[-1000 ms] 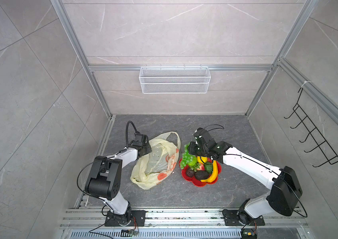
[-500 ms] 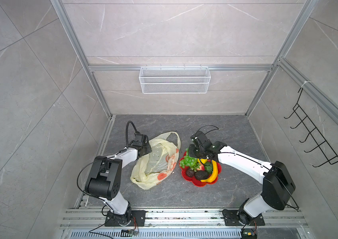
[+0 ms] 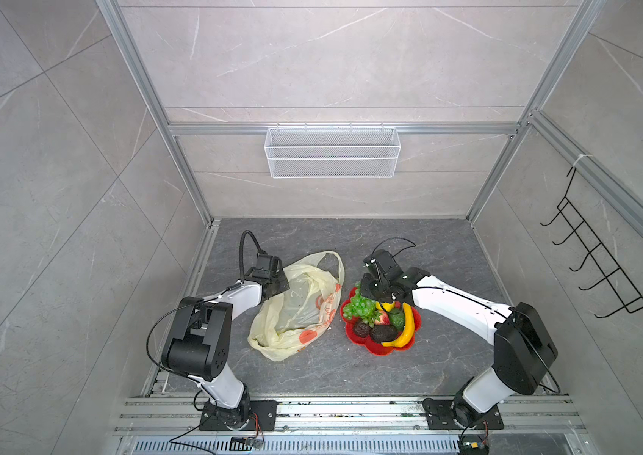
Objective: Take the fake fruits out of the plastic bag
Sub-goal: 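Lower the grapes into the red plate and open the right gripper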
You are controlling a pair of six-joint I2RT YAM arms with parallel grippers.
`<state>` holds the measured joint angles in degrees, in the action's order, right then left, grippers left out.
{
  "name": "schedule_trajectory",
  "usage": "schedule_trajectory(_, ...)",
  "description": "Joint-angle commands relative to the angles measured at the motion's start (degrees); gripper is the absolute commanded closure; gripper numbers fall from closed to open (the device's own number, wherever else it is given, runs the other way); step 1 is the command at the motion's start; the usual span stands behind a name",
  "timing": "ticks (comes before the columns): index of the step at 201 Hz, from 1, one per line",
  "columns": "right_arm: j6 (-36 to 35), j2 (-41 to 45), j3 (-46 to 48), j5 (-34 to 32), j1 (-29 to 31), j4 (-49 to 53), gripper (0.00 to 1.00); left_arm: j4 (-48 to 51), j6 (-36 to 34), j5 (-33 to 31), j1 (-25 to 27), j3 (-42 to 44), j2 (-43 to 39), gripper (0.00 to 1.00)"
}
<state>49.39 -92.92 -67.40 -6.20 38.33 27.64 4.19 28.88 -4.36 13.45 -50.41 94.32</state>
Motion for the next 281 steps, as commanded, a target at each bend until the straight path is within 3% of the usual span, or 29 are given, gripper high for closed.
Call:
schedule_trajectory(1, 2.49, -1.11, -0.35, 0.14, -0.20, 1.23, 0.62, -1.45, -1.29, 0.29, -0.27, -0.20, -0.21, 1.00)
schedule_trajectory(44, 3.51, -2.52, -0.79, -0.09, -0.52, 1.62, 0.59, -1.46, -1.29, 0.31, -0.27, -0.21, -0.20, 1.00)
schedule_trajectory(143, 5.59, -6.65, -5.18, -0.15, -3.86, 3.65, 0.64, -1.37, -1.44, 0.32, -0.27, -0.28, -0.25, 1.00)
schedule_trajectory(197, 6.48, -7.69, -6.34, -2.28, -4.36, 7.78, 0.55, -1.34, -1.36, 0.49, -0.28, -0.36, -0.13, 1.00)
schedule_trajectory(245, 6.69, -8.82, -7.54, -2.86, -4.57, 9.18, 0.42, -1.33, -1.46, 0.56, -0.27, -0.38, -0.07, 1.00)
schedule_trajectory(281, 6.47, -10.31, -9.38, -2.50, -5.28, 9.58, 0.40, -1.35, -1.46, 0.75, -0.27, -0.41, -0.02, 1.00)
